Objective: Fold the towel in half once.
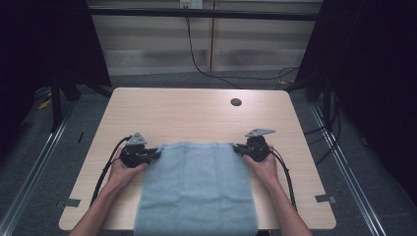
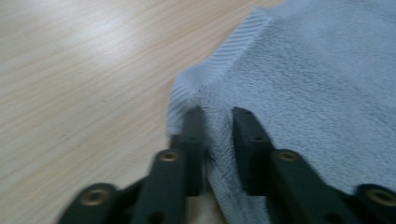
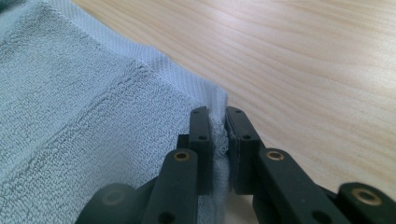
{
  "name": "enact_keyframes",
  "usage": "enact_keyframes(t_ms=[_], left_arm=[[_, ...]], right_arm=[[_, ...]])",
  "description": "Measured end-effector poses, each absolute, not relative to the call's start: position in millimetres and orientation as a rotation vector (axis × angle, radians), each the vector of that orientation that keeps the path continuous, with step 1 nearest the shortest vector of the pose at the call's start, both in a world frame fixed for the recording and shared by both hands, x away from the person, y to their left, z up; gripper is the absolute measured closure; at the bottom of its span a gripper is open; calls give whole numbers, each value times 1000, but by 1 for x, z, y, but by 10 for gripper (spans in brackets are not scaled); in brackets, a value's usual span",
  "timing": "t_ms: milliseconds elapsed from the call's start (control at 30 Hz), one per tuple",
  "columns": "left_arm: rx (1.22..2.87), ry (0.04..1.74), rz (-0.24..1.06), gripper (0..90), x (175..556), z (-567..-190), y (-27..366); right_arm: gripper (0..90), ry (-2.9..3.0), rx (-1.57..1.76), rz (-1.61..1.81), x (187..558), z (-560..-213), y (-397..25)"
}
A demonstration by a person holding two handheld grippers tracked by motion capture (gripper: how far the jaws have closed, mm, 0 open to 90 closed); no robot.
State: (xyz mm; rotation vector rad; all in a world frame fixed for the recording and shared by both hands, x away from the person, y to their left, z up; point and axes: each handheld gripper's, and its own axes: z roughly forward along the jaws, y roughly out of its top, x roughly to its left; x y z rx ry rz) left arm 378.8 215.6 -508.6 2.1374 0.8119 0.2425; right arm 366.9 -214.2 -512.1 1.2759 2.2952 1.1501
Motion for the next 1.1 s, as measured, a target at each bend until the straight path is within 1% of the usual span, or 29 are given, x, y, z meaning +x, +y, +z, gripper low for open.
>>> enact_keyframes(t_ms=[100, 267, 367, 600, 867, 1000, 1100], left_arm=[[2113, 850, 202, 846, 381, -509, 219], [2048, 873, 159, 853, 379, -503, 227], [1980, 864, 144, 853, 376, -491, 230], [1896, 826, 112, 853, 371, -467, 233], [1835, 806, 164, 854, 381, -430, 236], [1810, 800, 223, 854, 391, -405, 236], [1753, 788, 230, 854, 396, -390, 238]], right_arm=[[826, 2308, 1284, 1160, 366, -512, -215], [832, 2302, 1309, 1190, 364, -508, -220], [833, 2275, 1301, 1257, 360, -497, -222], [833, 2205, 1268, 1398, 351, -469, -230], [834, 2129, 1217, 1479, 356, -426, -238], [834, 2102, 1183, 1482, 367, -402, -236], [834, 2084, 1186, 1476, 376, -390, -234]])
